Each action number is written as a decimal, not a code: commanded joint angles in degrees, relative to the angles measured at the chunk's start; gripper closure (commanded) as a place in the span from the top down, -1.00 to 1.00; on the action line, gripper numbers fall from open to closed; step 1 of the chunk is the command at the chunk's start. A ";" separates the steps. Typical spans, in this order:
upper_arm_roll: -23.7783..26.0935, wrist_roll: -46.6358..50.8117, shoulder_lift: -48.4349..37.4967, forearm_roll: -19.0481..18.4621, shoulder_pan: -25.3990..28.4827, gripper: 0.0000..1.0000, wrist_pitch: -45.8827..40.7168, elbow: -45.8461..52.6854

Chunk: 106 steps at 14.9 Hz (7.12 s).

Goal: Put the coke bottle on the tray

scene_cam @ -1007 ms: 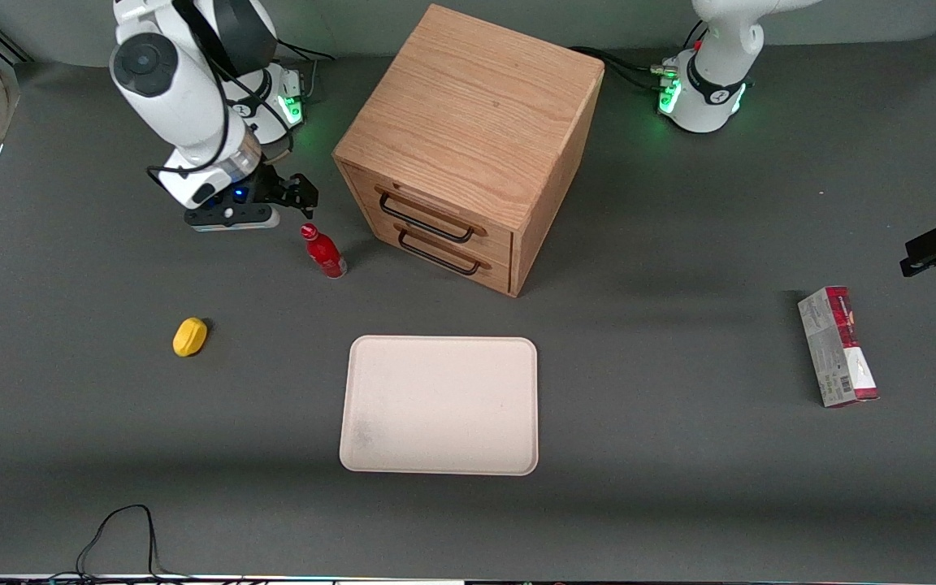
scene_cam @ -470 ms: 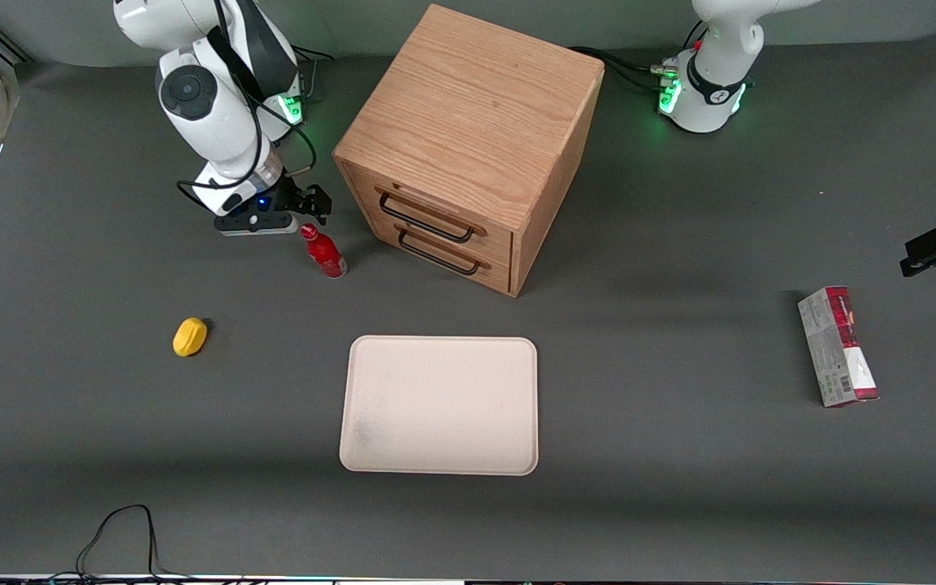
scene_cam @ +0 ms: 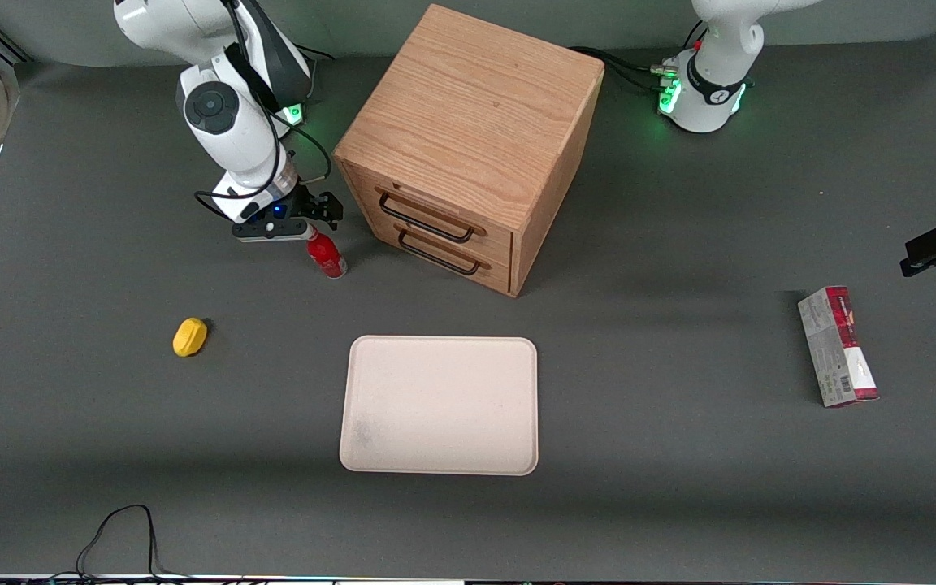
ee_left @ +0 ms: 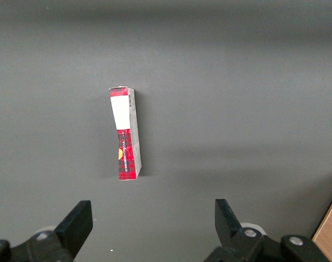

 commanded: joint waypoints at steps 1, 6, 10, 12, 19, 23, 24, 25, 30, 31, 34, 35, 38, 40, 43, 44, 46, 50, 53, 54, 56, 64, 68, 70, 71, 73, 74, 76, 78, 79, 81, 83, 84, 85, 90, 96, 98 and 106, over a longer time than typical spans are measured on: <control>-0.56 1.15 1.25 0.95 0.88 1.00 2.40 -0.23; -0.56 0.98 1.42 0.42 0.88 0.74 2.67 -0.14; -0.64 0.98 1.86 0.33 0.88 0.09 2.76 -0.05; -0.56 0.98 1.86 0.33 0.88 -0.31 2.76 -0.05; -0.64 0.63 1.69 0.16 0.88 -1.00 1.97 1.17; -0.99 -0.08 1.69 -1.25 0.71 -1.00 -9.16 9.85; -1.08 -0.17 1.77 -1.25 0.53 -1.00 -12.33 12.75; -1.08 -0.25 2.04 -1.34 0.36 -1.00 -14.79 15.82; -2.31 -2.71 10.54 -1.60 -0.08 -1.00 -24.99 36.11; -2.31 -3.67 13.00 -1.60 -0.17 -1.00 -27.54 41.03; -2.40 -4.91 20.74 -1.69 -0.26 -1.00 -34.31 55.36; -2.40 -5.35 22.59 -1.78 -0.17 -1.00 -35.90 59.23; -2.40 -5.44 29.70 -2.30 -0.17 -1.00 -38.55 69.26; -2.31 -5.53 34.10 -3.79 -0.17 -1.00 -38.55 73.67; -2.31 -7.36 42.35 -4.33 -0.26 -1.00 -38.37 83.58; -2.31 -8.59 44.73 -4.33 -0.78 -1.00 -38.37 86.58; -2.31 -9.83 48.69 -4.33 -1.05 -1.00 -37.76 90.63; -1.87 -12.82 54.15 -4.33 -2.98 -1.00 -34.17 94.08; -1.79 -12.82 57.14 -4.24 -3.16 -1.00 -30.30 94.08; -1.87 -12.82 58.10 -4.24 -3.16 -1.00 -29.42 94.08; -1.79 -12.82 59.77 -4.24 -3.16 -1.00 -27.22 94.08; -1.79 -12.82 62.33 -4.15 -3.25 -0.88 -24.14 93.73; -1.87 -12.74 62.51 -3.97 -3.25 -0.75 -23.87 93.29; -1.87 -12.74 62.77 -3.89 -3.77 -0.58 -23.87 93.20; -1.87 -12.74 62.77 -3.80 -3.86 -0.46 -23.87 93.03; -1.87 -12.65 62.77 -3.89 -3.86 0.96 -23.87 92.76; -1.87 -12.65 62.77 -3.89 -3.86 1.00 -23.87 92.76; -1.87 -12.56 62.68 -3.89 -3.86 1.00 -23.87 92.76; -1.87 -12.65 62.51 -3.89 -3.86 1.00 -23.87 92.76; -1.87 -12.73 62.25 -3.89 -3.86 1.00 -23.87 92.76; -1.96 -12.74 61.54 -3.89 -3.86 1.00 -24.31 92.85; -2.05 -12.82 59.10 -3.63 -4.56 1.00 -25.71 92.85; -1.88 -12.91 57.86 -3.62 -5.35 1.00 -27.72 92.85; -1.96 -13.87 56.46 -3.62 -5.71 1.00 -29.74 92.85; -2.40 -22.22 44.17 -3.54 -10.71 1.00 -37.85 84.10; -4.15 -22.75 25.97 -3.62 -13.62 1.00 -37.85 63.34; -5.73 -22.67 20.79 -3.62 -13.53 1.00 -37.67 58.07; -10.66 -22.14 17.24 -2.83 -13.62 1.00 -41.98 55.58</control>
